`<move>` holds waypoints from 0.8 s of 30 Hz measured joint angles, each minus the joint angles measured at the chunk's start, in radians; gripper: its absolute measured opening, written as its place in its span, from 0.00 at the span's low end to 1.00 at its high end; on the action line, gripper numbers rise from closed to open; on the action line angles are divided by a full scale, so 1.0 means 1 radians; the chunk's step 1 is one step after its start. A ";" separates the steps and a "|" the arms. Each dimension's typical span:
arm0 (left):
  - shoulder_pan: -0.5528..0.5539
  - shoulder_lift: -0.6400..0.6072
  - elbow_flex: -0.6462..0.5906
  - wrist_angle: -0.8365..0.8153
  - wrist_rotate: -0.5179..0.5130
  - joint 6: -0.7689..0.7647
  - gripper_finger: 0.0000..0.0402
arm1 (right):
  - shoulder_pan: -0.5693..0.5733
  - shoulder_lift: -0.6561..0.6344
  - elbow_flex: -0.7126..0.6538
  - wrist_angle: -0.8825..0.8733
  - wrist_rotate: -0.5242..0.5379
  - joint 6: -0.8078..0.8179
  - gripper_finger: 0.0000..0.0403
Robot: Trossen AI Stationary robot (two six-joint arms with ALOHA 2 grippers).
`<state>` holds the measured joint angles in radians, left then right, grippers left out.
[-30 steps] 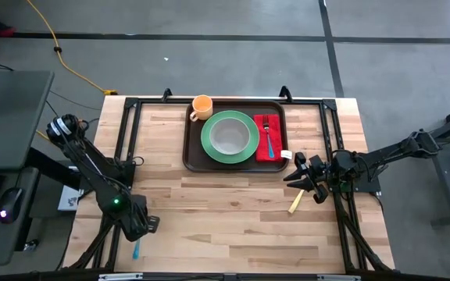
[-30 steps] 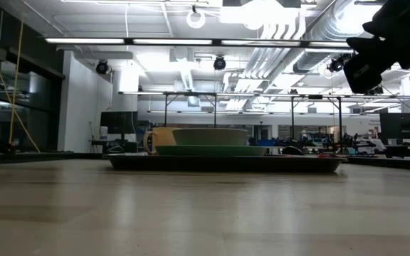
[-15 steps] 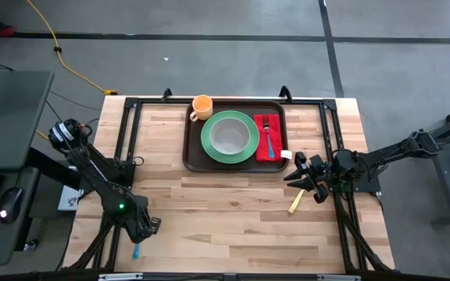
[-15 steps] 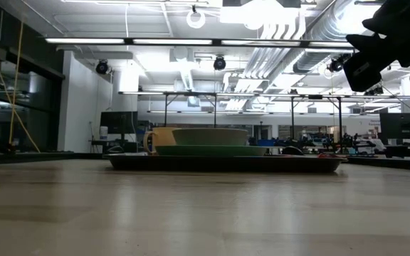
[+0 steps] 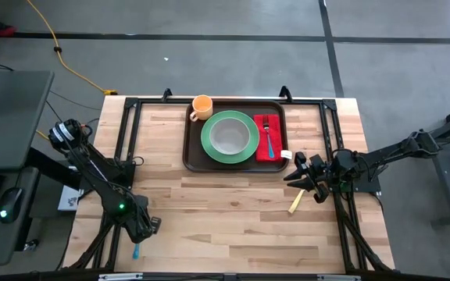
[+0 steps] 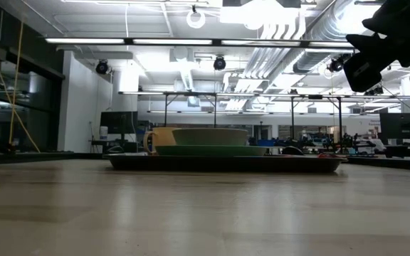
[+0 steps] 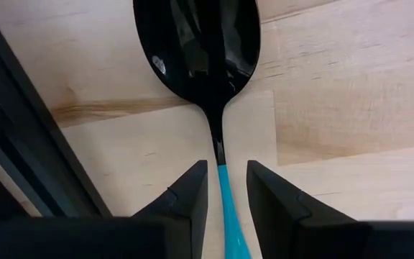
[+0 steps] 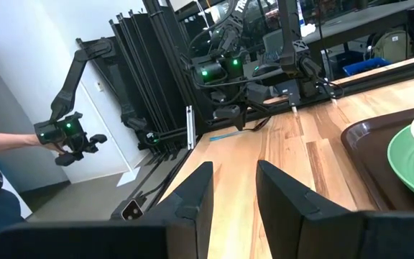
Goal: Set up tray
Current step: Put the blue spoon on the red table napkin to right of the green plate
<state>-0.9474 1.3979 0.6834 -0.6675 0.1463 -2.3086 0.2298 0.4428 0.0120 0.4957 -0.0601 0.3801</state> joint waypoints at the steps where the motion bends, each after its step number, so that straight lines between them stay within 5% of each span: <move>1: 0.000 0.000 0.000 -0.002 -0.002 -0.001 0.32 | 0.000 0.000 0.000 0.000 0.000 0.000 0.21; 24: 0.052 0.000 -0.060 0.043 -0.010 0.022 0.30 | 0.000 0.000 0.000 0.002 0.000 -0.046 0.21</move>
<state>-0.8957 1.3980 0.6233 -0.6245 0.1359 -2.2864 0.2298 0.4427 0.0120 0.4979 -0.0597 0.3338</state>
